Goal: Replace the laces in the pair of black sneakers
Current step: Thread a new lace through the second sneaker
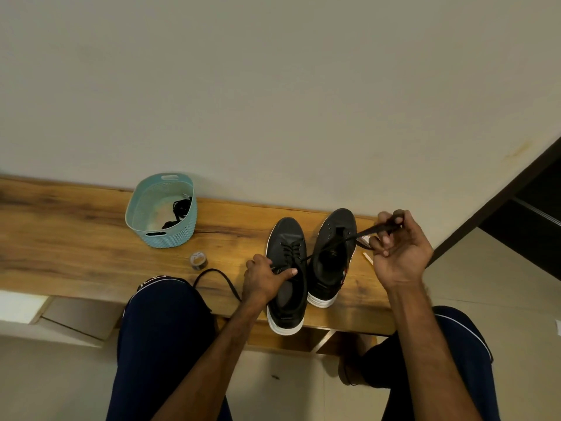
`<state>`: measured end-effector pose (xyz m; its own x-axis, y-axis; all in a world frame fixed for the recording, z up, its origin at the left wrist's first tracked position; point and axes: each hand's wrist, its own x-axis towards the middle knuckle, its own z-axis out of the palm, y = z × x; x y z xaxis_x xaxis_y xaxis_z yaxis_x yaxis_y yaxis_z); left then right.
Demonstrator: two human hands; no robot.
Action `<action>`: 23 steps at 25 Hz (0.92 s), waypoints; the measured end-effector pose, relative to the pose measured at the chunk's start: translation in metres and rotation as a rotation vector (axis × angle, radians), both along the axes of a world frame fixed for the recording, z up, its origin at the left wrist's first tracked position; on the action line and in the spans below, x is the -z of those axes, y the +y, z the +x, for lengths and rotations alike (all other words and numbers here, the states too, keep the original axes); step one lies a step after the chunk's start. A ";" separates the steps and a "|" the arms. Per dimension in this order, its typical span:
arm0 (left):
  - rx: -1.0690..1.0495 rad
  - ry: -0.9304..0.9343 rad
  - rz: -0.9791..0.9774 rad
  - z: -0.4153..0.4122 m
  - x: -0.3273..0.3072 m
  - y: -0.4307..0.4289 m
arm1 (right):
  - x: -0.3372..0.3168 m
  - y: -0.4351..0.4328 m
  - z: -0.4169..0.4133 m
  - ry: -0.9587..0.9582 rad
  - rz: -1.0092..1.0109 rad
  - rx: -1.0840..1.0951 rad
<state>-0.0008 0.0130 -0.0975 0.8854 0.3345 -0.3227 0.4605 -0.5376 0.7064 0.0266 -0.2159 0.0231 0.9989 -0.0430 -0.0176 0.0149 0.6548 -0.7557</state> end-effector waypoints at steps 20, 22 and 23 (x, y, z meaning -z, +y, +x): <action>-0.135 0.137 -0.430 0.016 -0.004 0.018 | 0.075 0.091 -0.019 -0.072 -1.983 -0.286; -0.164 0.158 -0.463 0.016 -0.006 0.015 | 0.075 0.094 -0.020 -0.010 -1.955 -0.311; -0.182 0.157 -0.477 0.015 -0.007 0.014 | 0.075 0.095 -0.020 0.018 -1.896 -0.307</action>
